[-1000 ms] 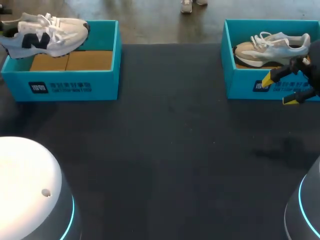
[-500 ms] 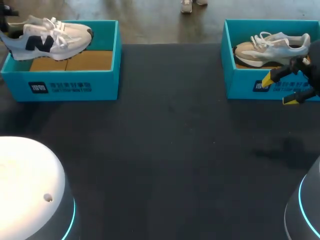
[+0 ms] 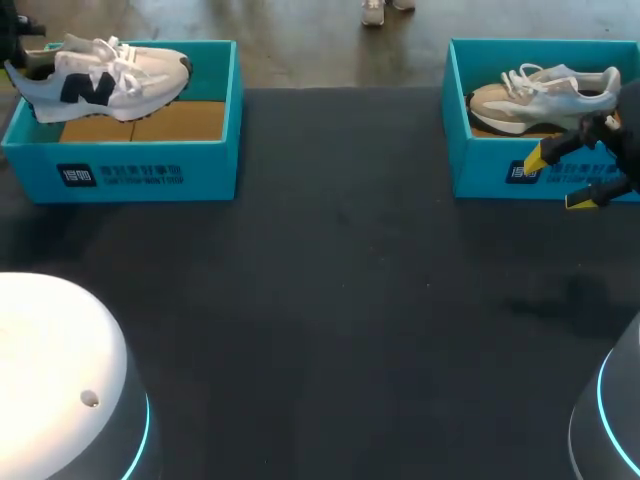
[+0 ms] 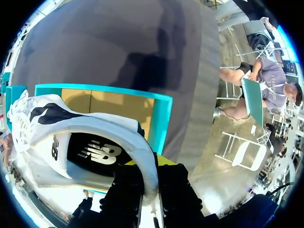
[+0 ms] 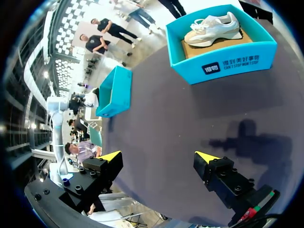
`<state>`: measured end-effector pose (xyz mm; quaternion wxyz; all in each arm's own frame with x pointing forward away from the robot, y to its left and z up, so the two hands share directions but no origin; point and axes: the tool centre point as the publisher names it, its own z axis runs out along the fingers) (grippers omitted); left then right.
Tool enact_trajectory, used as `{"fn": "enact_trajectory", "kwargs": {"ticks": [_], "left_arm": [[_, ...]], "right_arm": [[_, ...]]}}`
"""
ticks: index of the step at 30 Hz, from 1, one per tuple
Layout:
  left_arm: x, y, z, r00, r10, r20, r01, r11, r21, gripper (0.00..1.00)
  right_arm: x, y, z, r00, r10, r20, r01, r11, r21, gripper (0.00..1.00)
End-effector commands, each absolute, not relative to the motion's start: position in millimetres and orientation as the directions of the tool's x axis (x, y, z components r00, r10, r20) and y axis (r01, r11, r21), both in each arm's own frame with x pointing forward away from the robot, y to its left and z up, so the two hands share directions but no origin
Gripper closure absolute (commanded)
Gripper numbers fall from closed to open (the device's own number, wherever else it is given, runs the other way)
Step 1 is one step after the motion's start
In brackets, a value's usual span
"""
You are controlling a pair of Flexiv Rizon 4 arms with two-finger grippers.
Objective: Take the shoe out of the shoebox, open the shoe tongue, remove and reinsert the insole, then place the shoe into the shoebox
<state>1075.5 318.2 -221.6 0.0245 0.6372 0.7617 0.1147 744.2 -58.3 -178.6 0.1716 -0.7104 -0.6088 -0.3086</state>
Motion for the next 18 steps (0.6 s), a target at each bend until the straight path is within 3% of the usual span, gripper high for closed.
{"fn": "enact_trajectory", "kwargs": {"ticks": [1,18], "left_arm": [[1081.1,319.1,-226.5,-0.189,0.977,0.094,0.965,0.167,0.204,1.0],[1105.4,317.9,-247.8,-0.194,0.977,0.09,0.968,0.175,0.183,1.0]], "right_arm": [[743.9,-57.5,-178.6,0.071,0.761,0.645,0.971,-0.201,0.131,0.0],[743.9,-57.5,-178.6,0.071,0.761,0.645,0.971,-0.201,0.131,0.0]]}}
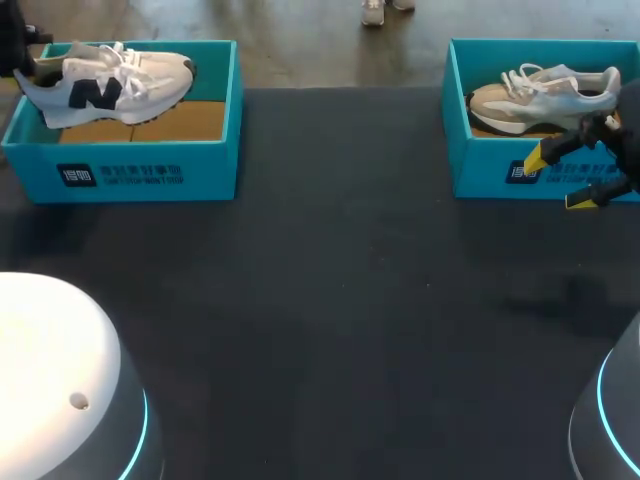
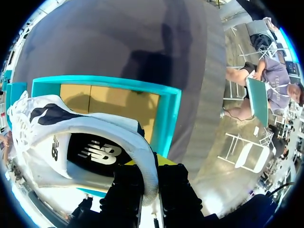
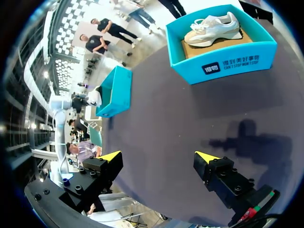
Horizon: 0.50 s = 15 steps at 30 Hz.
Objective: Take the shoe out of the shoebox, open the shoe tongue, remove and reinsert the insole, then place the shoe into the shoebox
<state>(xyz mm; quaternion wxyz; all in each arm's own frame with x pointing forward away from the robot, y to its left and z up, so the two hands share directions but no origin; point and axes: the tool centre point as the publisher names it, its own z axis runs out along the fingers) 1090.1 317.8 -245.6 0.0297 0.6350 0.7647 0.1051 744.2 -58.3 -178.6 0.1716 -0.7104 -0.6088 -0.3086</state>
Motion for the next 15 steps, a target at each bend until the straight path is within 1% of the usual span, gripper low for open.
{"fn": "enact_trajectory", "kwargs": {"ticks": [1,15], "left_arm": [[1108.6,318.0,-248.5,-0.194,0.977,0.092,0.968,0.175,0.183,1.0],[1137.4,314.2,-268.6,-0.193,0.974,0.117,0.969,0.17,0.181,1.0]], "right_arm": [[743.9,-57.5,-178.6,0.071,0.761,0.645,0.971,-0.201,0.131,0.0],[743.9,-57.5,-178.6,0.071,0.761,0.645,0.971,-0.201,0.131,0.0]]}}
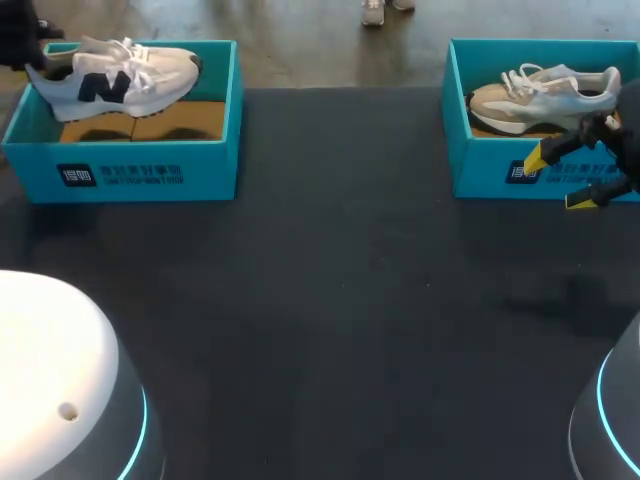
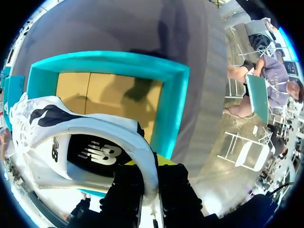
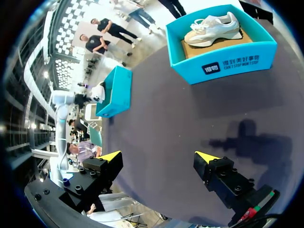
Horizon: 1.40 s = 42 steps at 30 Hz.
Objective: Take the shoe out of the shoebox, open the shoe tongue, remove and reinsert the insole, then place the shoe into the shoebox
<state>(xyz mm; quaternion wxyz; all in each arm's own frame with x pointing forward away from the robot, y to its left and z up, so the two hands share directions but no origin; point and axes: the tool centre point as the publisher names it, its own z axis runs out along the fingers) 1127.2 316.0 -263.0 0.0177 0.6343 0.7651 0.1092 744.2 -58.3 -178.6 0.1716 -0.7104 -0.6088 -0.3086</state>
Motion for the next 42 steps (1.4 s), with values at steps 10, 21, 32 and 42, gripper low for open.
{"fn": "enact_trajectory", "kwargs": {"ticks": [10,21,32,42], "left_arm": [[1139.1,309.6,-284.0,-0.174,0.974,0.148,0.972,0.146,0.182,1.0],[1145.8,310.1,-296.2,-0.197,0.968,0.155,0.97,0.169,0.175,1.0],[1148.8,306.8,-307.4,-0.211,0.963,0.17,0.968,0.181,0.174,1.0],[1138.9,309.0,-315.1,-0.205,0.962,0.182,0.97,0.174,0.172,1.0]], "right_arm": [[743.9,-57.5,-178.6,0.071,0.761,0.645,0.971,-0.201,0.131,0.0],[743.9,-57.5,-178.6,0.071,0.761,0.645,0.971,-0.201,0.131,0.0],[743.9,-57.5,-178.6,0.071,0.761,0.645,0.971,-0.201,0.131,0.0],[743.9,-57.5,-178.6,0.071,0.761,0.645,0.971,-0.201,0.131,0.0]]}}
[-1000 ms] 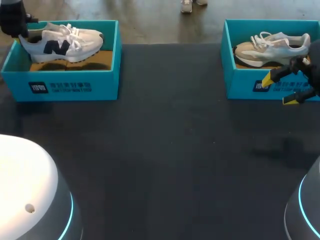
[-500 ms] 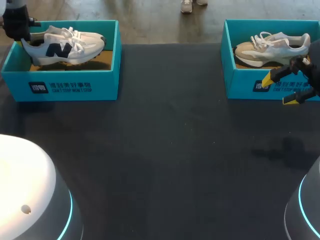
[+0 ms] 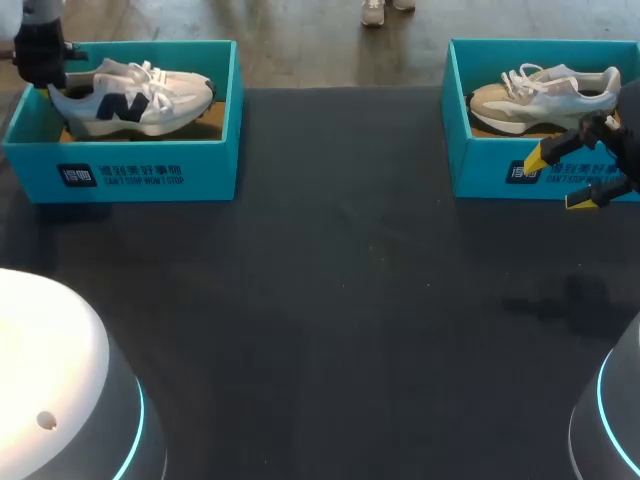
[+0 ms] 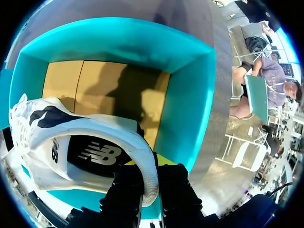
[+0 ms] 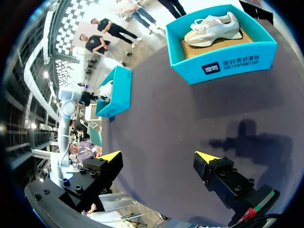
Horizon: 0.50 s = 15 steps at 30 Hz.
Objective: Take the shoe out of the shoebox, open the shoe tongue, remove and reinsert the insole, then place the shoe into the shoebox
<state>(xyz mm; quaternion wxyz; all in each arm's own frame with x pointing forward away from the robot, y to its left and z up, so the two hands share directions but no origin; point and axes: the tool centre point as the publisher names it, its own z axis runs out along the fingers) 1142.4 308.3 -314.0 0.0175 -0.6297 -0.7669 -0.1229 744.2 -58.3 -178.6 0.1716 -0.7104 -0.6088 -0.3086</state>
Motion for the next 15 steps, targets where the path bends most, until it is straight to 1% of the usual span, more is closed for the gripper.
{"fn": "enact_trajectory", "kwargs": {"ticks": [1,15], "left_arm": [[1136.7,309.8,-316.0,-0.204,0.962,0.183,0.97,0.173,0.17,1.0],[1107.7,306.3,-316.4,-0.171,0.97,0.174,0.977,0.144,0.16,1.0]], "right_arm": [[743.9,-57.5,-178.6,0.071,0.761,0.645,0.971,-0.201,0.131,0.0],[743.9,-57.5,-178.6,0.071,0.761,0.645,0.971,-0.201,0.131,0.0]]}}
